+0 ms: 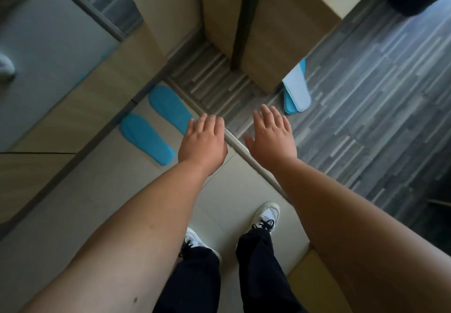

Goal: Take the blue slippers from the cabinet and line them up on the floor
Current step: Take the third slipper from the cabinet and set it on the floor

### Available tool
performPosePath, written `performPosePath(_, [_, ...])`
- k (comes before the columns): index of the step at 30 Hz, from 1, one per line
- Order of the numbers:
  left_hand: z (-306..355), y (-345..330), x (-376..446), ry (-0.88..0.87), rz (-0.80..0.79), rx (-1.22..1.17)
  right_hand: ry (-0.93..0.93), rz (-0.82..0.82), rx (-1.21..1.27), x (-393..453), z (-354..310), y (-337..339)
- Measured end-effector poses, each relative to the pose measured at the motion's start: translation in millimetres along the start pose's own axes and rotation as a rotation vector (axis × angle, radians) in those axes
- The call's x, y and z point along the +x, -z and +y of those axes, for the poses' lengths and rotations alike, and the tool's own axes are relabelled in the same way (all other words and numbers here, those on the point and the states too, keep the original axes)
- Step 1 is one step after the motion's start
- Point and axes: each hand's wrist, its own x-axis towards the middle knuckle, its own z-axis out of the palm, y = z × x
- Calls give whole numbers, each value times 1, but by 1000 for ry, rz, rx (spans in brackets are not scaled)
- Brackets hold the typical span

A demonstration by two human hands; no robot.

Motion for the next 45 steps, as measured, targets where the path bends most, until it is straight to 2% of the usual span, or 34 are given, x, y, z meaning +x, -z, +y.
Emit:
performPosePath(8, [115,17,60,-141,-32,65,-114,-36,105,-7,124,3])
performPosePath(13, [171,16,91,-166,-46,82,-148,-60,129,-5,188,5])
performPosePath(27, [226,-5,188,-253,-111,70,-272,-110,195,51,256,-6])
performPosePath(34, [226,-38,244,-78,-124,-43,-321,-63,258,107,281,-29])
performPosePath(40, [242,-83,300,125,-113,-180,-220,-84,269,167,301,-80])
performPosePath(45, [247,-129,347,343,-112,-414,-180,-100,327,224,312,-125])
